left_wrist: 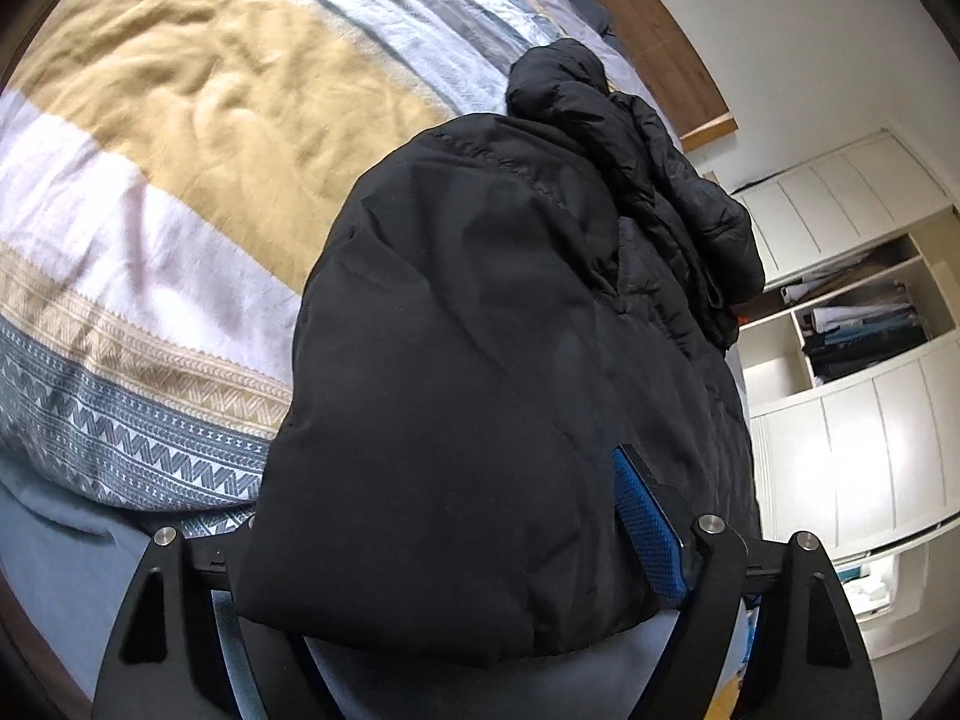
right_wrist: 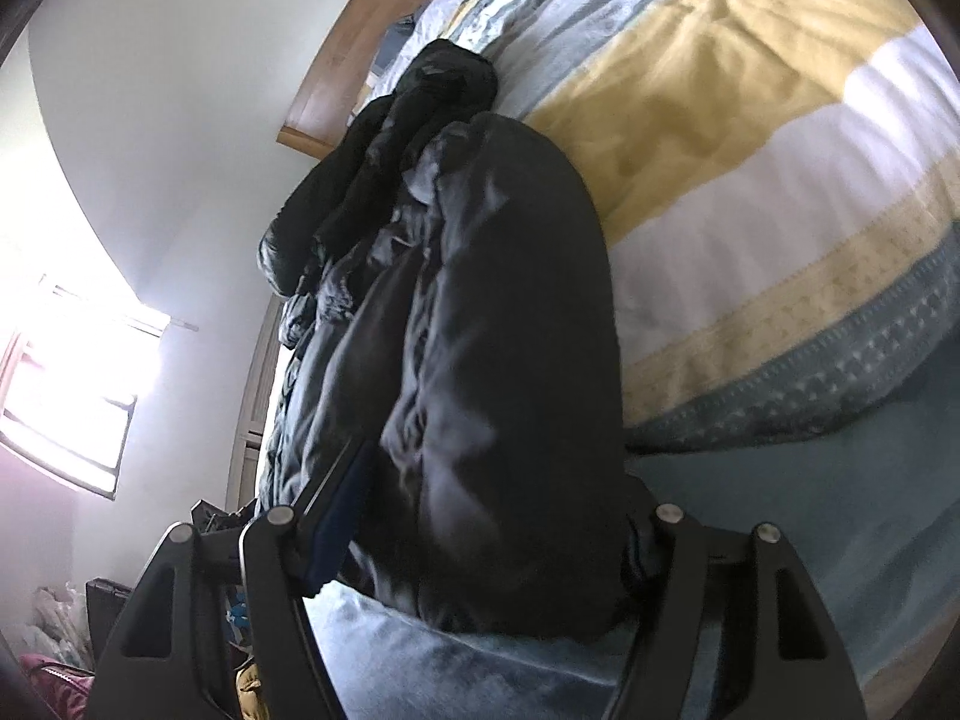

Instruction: Fold large clothes

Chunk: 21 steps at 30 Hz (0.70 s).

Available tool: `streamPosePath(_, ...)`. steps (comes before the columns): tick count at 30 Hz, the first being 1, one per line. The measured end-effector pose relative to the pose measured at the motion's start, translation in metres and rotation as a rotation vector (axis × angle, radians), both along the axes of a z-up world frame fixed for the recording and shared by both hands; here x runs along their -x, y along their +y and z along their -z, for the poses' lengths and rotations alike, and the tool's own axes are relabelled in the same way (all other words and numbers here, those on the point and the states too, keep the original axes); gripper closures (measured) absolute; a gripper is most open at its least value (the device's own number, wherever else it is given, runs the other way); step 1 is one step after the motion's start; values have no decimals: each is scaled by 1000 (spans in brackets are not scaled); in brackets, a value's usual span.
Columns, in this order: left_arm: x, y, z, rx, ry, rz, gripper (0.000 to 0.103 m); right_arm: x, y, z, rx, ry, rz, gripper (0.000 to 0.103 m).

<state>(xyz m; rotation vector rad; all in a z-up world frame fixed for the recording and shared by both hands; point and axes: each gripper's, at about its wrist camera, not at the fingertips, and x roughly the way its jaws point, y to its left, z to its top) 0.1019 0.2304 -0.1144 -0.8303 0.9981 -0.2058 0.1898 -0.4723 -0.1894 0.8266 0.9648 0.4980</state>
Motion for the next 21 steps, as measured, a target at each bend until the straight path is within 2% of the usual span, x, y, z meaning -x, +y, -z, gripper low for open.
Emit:
streamPosePath(5, 2, 6, 6, 36, 9, -24, 22, 8, -18, 13, -60, 38, 50, 36)
streamPosePath(9, 3, 5, 4, 46, -2, -28, 24, 6, -15, 11, -91, 21, 32, 36)
streamPosePath(12, 4, 1, -1, 48, -20, -14, 43, 3, -5, 5, -84, -1, 1, 39)
streamPosePath(13, 4, 0, -2, 53, -26, -9, 51, 2, -3, 3, -84, -12, -10, 50)
streamPosePath(16, 3, -5, -6, 59, -35, 3, 67, 0, 5, -4, -88, -41, -25, 72)
streamPosePath(19, 1, -11, -13, 40, -40, 10, 81, -3, 11, -12, -62, -61, -23, 80)
streamPosePath(21, -2, -17, -22, 22, -50, 22, 86, -3, 13, -18, -44, -78, -20, 83)
